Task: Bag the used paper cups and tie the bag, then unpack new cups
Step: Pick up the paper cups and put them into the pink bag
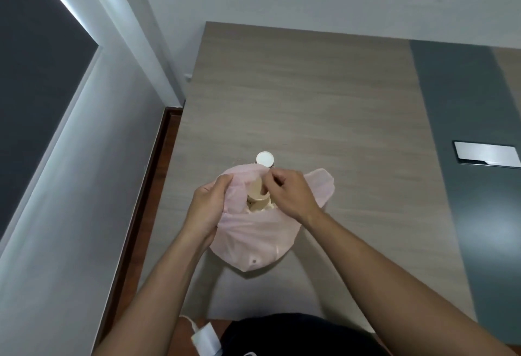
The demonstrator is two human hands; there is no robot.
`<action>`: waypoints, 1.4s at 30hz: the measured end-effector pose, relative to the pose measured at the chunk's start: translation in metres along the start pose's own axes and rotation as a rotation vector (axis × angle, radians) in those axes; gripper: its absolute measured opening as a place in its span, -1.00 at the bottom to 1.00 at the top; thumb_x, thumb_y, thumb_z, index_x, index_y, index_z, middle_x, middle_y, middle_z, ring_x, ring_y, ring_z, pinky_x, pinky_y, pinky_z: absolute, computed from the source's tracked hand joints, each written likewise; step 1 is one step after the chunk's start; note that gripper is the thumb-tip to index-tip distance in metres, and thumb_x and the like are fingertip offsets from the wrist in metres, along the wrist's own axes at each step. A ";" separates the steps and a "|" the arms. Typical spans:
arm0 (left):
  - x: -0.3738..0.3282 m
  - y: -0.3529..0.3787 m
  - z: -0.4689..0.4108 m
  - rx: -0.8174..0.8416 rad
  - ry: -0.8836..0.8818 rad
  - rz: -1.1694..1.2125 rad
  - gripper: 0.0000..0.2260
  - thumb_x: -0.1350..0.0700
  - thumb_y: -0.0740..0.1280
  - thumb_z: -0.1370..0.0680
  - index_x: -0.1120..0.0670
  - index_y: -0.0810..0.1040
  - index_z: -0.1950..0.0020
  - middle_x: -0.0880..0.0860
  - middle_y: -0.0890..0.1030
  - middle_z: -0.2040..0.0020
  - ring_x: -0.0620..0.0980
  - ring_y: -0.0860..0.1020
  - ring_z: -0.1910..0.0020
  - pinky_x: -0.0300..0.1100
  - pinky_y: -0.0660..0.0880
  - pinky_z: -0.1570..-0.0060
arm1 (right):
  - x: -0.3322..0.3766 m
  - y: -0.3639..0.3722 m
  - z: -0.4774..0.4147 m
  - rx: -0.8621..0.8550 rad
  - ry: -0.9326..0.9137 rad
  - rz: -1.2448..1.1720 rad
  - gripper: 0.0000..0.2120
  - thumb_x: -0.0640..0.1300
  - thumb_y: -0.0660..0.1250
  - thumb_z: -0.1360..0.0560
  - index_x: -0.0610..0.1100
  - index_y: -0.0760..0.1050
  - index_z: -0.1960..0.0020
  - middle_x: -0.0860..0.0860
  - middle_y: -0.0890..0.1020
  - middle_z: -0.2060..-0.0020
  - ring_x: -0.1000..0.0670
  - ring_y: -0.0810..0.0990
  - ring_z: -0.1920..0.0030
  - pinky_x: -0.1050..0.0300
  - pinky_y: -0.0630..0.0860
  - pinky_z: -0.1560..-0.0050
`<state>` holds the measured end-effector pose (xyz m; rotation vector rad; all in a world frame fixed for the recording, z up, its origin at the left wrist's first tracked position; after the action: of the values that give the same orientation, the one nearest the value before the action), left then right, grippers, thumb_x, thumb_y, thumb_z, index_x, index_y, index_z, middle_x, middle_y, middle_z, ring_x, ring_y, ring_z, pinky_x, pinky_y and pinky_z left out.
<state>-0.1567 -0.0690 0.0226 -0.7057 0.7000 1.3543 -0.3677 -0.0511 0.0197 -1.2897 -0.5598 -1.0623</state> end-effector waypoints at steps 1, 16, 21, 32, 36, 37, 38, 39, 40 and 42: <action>0.000 -0.003 -0.002 -0.005 -0.003 -0.009 -0.70 -0.05 0.39 -0.68 0.10 0.84 -0.04 0.19 0.83 -0.02 0.30 0.78 -0.15 0.04 0.63 -0.08 | 0.004 -0.011 -0.009 -0.063 -0.004 -0.025 -0.56 0.02 0.34 -0.70 -0.11 0.61 0.32 0.07 0.67 0.42 0.02 0.61 0.41 0.10 0.51 0.24; 0.009 -0.027 -0.029 0.083 0.034 -0.116 -0.54 -0.29 0.45 -0.52 0.07 0.84 -0.08 0.14 0.85 -0.04 0.28 0.78 -0.19 0.29 0.65 -0.29 | -0.039 0.022 -0.120 0.031 0.039 0.284 -0.64 -0.01 0.44 -0.64 0.00 0.57 -0.43 -0.11 0.55 -0.39 -0.18 0.49 -0.42 -0.09 0.45 -0.45; 0.011 -0.041 -0.029 0.082 0.041 -0.112 -0.58 -0.22 0.44 -0.64 0.12 0.82 -0.13 0.20 0.83 -0.10 0.31 0.74 -0.25 0.33 0.62 -0.32 | -0.077 0.046 -0.118 0.179 0.176 0.434 -0.40 0.12 0.49 -0.61 0.12 0.44 -0.60 -0.13 0.39 -0.54 -0.25 0.36 -0.54 -0.21 0.41 -0.52; 0.012 -0.044 -0.014 0.109 0.019 -0.123 -0.71 -0.22 0.42 -0.68 -0.10 0.85 -0.18 0.00 0.84 -0.13 0.08 0.78 -0.24 0.27 0.62 -0.42 | -0.089 0.048 -0.099 0.148 0.051 0.587 -0.50 -0.08 0.53 -0.57 -0.08 0.44 -0.43 -0.14 0.53 -0.35 -0.26 0.59 -0.25 -0.13 0.56 -0.22; 0.011 -0.045 -0.009 0.106 0.005 -0.094 -0.66 -0.19 0.37 -0.70 -0.02 0.84 -0.19 0.06 0.84 -0.13 0.13 0.78 -0.24 0.30 0.60 -0.44 | -0.088 0.018 -0.087 -0.110 0.181 0.239 -0.52 -0.01 0.52 -0.58 -0.12 0.45 -0.41 -0.08 0.61 -0.27 -0.11 0.61 -0.20 0.00 0.52 -0.18; 0.011 -0.045 -0.008 0.105 0.001 -0.089 -0.64 -0.22 0.35 -0.68 -0.04 0.83 -0.21 0.05 0.84 -0.15 0.12 0.78 -0.24 0.29 0.60 -0.44 | -0.084 0.007 -0.081 -0.191 0.220 0.131 -0.53 0.02 0.51 -0.60 -0.13 0.47 -0.40 -0.04 0.64 -0.23 -0.06 0.62 -0.17 0.05 0.52 -0.15; 0.010 -0.046 -0.007 0.103 0.002 -0.082 -0.63 -0.22 0.32 -0.68 -0.06 0.82 -0.24 0.03 0.84 -0.17 0.10 0.78 -0.25 0.28 0.60 -0.45 | -0.080 -0.003 -0.076 -0.264 0.266 0.014 -0.56 0.06 0.48 -0.61 -0.12 0.49 -0.38 0.00 0.67 -0.18 -0.02 0.66 -0.14 0.05 0.56 -0.13; 0.010 -0.046 -0.005 0.099 0.007 -0.079 -0.63 -0.21 0.29 -0.70 -0.08 0.80 -0.27 0.01 0.83 -0.19 0.08 0.77 -0.26 0.26 0.60 -0.45 | -0.076 -0.012 -0.069 -0.319 0.315 -0.111 -0.58 0.11 0.45 -0.61 -0.11 0.51 -0.34 0.01 0.71 -0.12 -0.01 0.71 -0.08 0.00 0.63 -0.12; 0.010 -0.046 -0.004 0.095 0.016 -0.082 -0.63 -0.19 0.27 -0.73 -0.09 0.79 -0.30 -0.01 0.83 -0.20 0.05 0.77 -0.27 0.24 0.60 -0.46 | -0.071 -0.020 -0.063 -0.351 0.349 -0.240 -0.60 0.14 0.41 -0.62 -0.11 0.55 -0.30 0.01 0.74 -0.05 -0.01 0.74 0.02 -0.07 0.69 -0.10; 0.008 -0.045 0.001 0.084 0.034 -0.096 -0.63 -0.17 0.22 -0.75 -0.11 0.78 -0.33 -0.05 0.82 -0.22 0.01 0.76 -0.28 0.21 0.60 -0.46 | -0.057 -0.028 -0.050 -0.334 0.362 -0.452 -0.64 0.11 0.29 -0.65 -0.15 0.63 -0.21 -0.03 0.73 0.11 -0.01 0.68 0.23 -0.10 0.67 0.03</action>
<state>-0.1111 -0.0674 0.0185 -0.6878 0.7369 1.2207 -0.4284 -0.0779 -0.0265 -1.2389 -0.4140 -1.7830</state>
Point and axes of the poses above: each hand's wrist, its own z-axis away from the middle knuckle, its own y-axis out of the palm, x = y × z, the point moved 8 cm from there along -z, towards the middle knuckle
